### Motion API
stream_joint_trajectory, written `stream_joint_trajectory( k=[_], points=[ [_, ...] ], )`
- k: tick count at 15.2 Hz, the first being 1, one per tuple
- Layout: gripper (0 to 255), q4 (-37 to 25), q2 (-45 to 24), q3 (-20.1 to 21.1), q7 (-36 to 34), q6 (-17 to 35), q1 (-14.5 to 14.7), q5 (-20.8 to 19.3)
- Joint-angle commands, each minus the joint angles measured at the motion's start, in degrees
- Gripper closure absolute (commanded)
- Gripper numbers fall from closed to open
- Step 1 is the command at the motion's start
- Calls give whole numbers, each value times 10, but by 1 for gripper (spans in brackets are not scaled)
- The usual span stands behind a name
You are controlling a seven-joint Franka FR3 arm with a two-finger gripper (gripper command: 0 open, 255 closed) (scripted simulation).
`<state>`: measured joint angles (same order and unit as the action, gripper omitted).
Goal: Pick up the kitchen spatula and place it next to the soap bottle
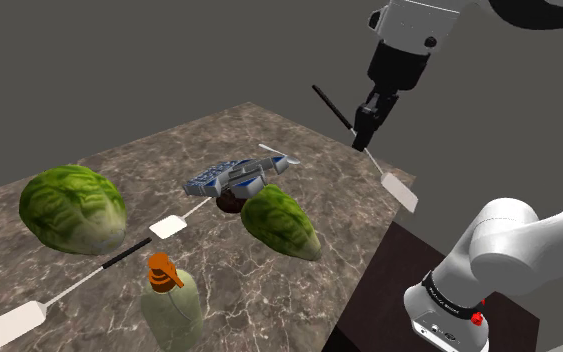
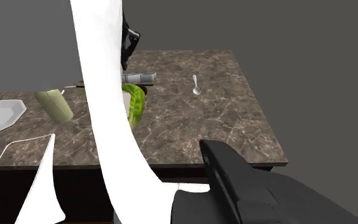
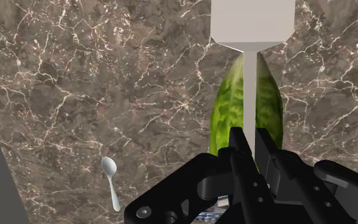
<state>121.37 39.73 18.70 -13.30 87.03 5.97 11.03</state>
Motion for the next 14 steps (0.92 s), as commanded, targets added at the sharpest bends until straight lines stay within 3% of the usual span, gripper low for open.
stream_joint_trajectory(
  k=[1, 12, 14],
  points=[
    [255, -11, -11, 31, -34, 5, 5, 14],
    [255, -121, -102, 190, -200, 16, 6, 45],
    [255, -119, -106, 201, -209, 24, 6, 46]
  ],
)
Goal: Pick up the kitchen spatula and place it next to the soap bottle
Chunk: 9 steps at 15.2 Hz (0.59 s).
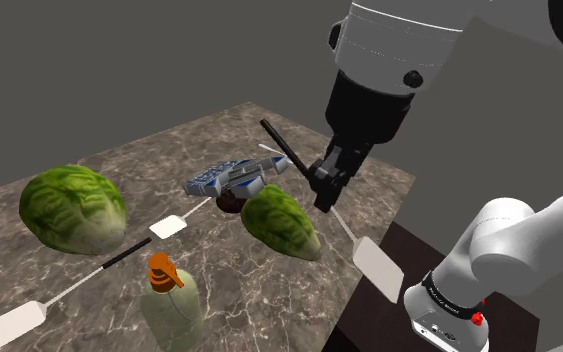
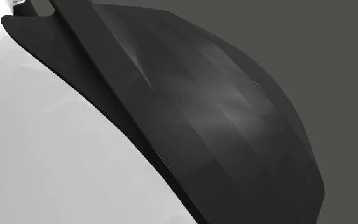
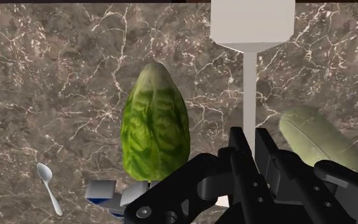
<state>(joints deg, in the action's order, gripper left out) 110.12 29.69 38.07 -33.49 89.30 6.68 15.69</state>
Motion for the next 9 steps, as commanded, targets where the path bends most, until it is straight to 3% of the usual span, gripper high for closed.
stream_joint_trajectory(
  k=[1, 9],
  points=[
    [255, 4, -3, 7, -6, 8, 0, 1],
    [255, 76, 13, 15, 0, 66, 8, 14]
  ],
)
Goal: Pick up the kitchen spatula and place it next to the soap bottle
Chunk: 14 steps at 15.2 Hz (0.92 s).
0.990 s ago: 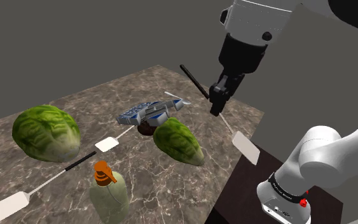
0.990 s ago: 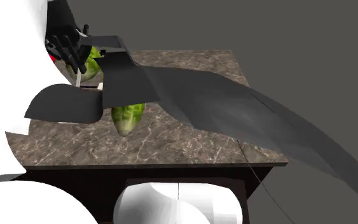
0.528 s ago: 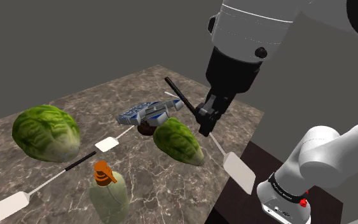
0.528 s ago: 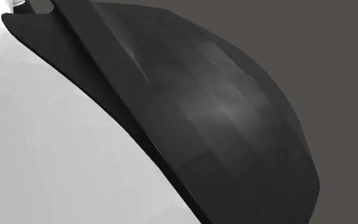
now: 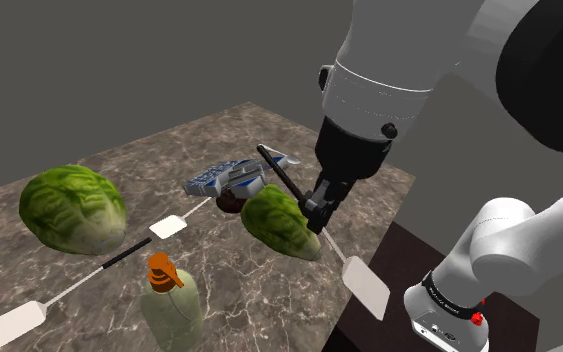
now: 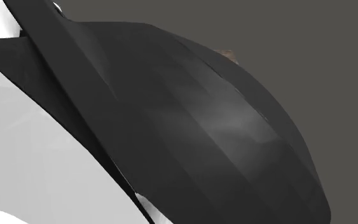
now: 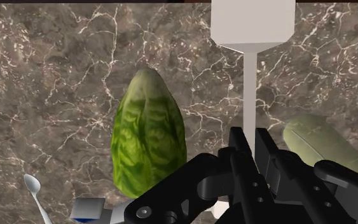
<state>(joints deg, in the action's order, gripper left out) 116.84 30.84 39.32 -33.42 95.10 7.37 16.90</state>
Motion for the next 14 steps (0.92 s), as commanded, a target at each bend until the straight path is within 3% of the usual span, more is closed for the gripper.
stream_joint_trajectory(
  k=[1, 14],
  points=[
    [255, 17, 3, 3, 0, 15, 2, 3],
    [255, 117, 8, 27, 5, 112, 10, 21]
  ],
)
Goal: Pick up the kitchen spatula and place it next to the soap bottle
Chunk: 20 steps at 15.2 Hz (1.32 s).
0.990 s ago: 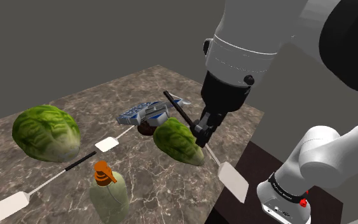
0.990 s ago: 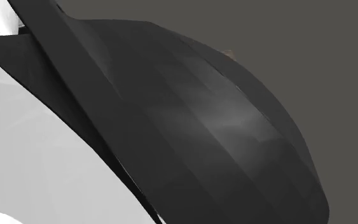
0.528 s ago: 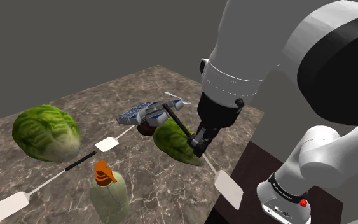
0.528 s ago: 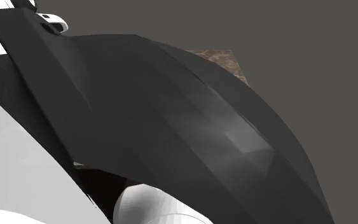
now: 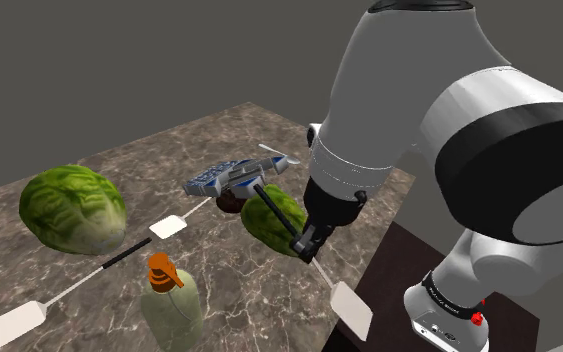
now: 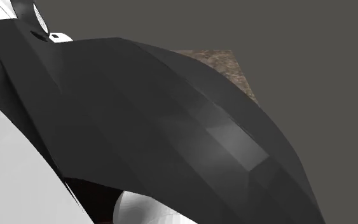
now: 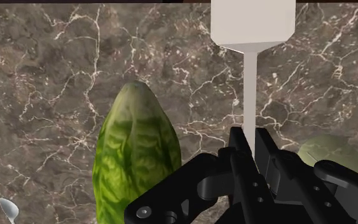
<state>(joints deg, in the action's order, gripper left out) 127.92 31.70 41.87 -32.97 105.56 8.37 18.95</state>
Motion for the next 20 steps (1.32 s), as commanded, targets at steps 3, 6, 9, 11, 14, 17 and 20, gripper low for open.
stream_joint_trajectory(
  k=[3, 6, 9, 11, 14, 17, 20],
  points=[
    [255, 26, -3, 9, 1, 30, 1, 4],
    [255, 46, -7, 17, 0, 54, 1, 8],
    [255, 64, -12, 26, 0, 78, 1, 11],
    [255, 76, -17, 32, -1, 94, 0, 13],
    [255, 93, -24, 42, -2, 119, -1, 15],
    [255, 109, -34, 53, -4, 144, -3, 16],
    [255, 124, -45, 65, -7, 170, -6, 17]
  ],
)
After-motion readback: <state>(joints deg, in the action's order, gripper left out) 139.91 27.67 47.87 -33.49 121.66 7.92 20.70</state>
